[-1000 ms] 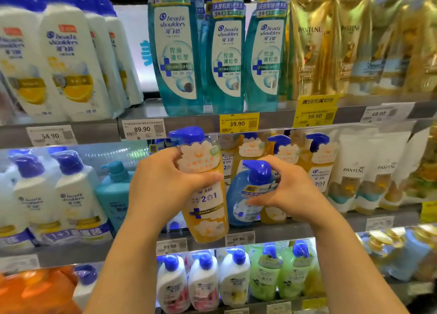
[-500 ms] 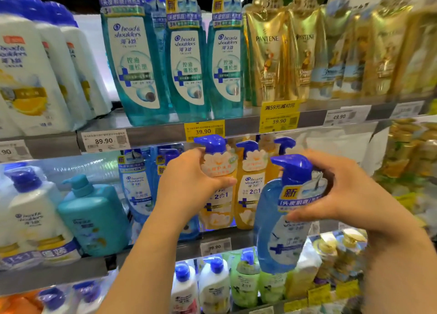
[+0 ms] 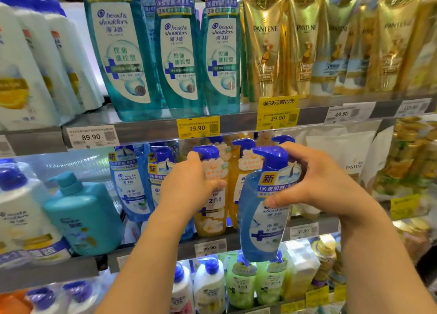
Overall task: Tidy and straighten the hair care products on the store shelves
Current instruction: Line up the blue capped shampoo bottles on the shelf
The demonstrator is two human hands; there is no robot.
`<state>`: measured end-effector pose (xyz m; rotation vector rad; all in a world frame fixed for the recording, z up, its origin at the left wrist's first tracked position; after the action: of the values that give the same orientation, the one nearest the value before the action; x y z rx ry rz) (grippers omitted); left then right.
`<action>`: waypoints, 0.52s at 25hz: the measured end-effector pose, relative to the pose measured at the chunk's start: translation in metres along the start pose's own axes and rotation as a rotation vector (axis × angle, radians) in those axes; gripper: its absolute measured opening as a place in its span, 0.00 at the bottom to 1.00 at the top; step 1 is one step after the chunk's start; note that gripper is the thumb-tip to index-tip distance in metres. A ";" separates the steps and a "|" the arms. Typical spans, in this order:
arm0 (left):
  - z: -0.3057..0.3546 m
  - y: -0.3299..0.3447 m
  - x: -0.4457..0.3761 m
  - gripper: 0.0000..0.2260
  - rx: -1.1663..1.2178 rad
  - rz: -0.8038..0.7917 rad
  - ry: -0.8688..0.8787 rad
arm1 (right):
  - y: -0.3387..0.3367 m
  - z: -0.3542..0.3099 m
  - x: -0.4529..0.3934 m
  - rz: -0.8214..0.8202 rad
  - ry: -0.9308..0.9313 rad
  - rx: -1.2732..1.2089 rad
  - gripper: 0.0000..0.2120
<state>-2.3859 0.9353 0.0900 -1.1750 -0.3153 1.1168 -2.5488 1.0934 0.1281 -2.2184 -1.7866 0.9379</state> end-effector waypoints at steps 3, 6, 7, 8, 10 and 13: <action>0.001 -0.004 0.001 0.24 -0.063 0.009 0.000 | 0.010 0.000 -0.013 -0.013 0.001 0.001 0.31; 0.005 -0.014 0.003 0.16 -0.168 0.053 0.037 | 0.020 -0.002 -0.024 -0.010 -0.003 -0.016 0.29; 0.007 -0.019 0.005 0.13 -0.198 0.081 0.060 | 0.024 -0.003 -0.027 -0.009 -0.003 -0.022 0.29; 0.007 -0.025 0.008 0.13 -0.197 0.104 0.081 | 0.027 -0.004 -0.030 -0.007 -0.003 -0.028 0.30; -0.001 -0.040 0.014 0.14 -0.078 0.131 0.082 | 0.036 -0.007 -0.036 -0.006 -0.001 -0.054 0.30; -0.037 -0.073 0.025 0.08 0.095 0.166 -0.009 | 0.061 -0.017 -0.048 -0.040 -0.006 -0.085 0.29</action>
<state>-2.3091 0.9374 0.1284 -1.1269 -0.1718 1.2678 -2.4935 1.0360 0.1309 -2.2230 -1.8999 0.8776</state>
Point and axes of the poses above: each hand's wrist, its own x-axis away from the middle knuckle, its own y-axis out of the palm, z = x × y, the point moved 7 cm from there along -x, towards the middle knuckle, and after that the axes turned 2 degrees about y, right-handed, at the moved point
